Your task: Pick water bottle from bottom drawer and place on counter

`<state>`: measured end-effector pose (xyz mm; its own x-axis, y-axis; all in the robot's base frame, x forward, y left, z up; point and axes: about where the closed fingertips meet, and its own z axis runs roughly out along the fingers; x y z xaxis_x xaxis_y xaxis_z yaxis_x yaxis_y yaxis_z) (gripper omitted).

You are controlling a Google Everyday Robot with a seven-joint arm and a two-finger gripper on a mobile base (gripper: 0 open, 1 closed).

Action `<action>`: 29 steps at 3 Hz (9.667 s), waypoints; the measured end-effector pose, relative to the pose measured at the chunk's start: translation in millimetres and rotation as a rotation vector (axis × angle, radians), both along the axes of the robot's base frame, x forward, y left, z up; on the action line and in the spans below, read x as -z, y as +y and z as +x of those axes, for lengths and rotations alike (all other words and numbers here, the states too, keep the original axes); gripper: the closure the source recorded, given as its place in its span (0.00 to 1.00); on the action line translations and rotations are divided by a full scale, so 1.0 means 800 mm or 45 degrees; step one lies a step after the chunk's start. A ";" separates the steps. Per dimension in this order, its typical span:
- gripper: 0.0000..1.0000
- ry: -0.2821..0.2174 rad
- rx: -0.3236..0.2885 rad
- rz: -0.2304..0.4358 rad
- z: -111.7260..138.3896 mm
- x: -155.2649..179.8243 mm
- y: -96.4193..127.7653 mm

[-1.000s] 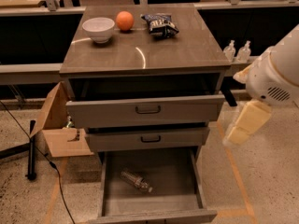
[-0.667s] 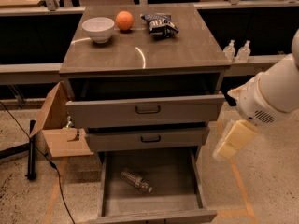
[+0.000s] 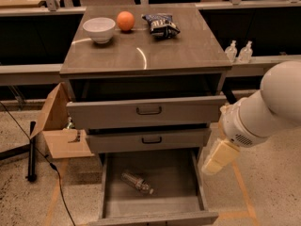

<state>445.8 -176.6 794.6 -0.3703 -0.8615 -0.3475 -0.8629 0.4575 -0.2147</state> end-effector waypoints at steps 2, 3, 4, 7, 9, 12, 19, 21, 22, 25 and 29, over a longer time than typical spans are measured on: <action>0.00 0.033 0.226 0.037 -0.002 0.097 0.002; 0.00 0.049 0.313 0.082 -0.001 0.160 0.014; 0.00 0.077 0.334 0.176 -0.003 0.231 0.038; 0.00 0.177 0.244 0.297 -0.006 0.388 0.107; 0.00 0.208 0.281 0.268 0.001 0.429 0.100; 0.00 0.120 0.364 0.403 0.069 0.603 0.137; 0.00 -0.085 0.235 0.580 0.151 0.762 0.237; 0.00 -0.087 0.158 0.619 0.178 0.802 0.260; 0.17 -0.074 0.140 0.615 0.186 0.824 0.265; 0.87 -0.046 0.165 0.618 0.196 0.840 0.254; 1.00 -0.117 -0.015 0.436 0.110 0.621 0.176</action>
Offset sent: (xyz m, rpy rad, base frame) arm 0.0016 0.0089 -0.1481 0.0665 0.0468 -0.3180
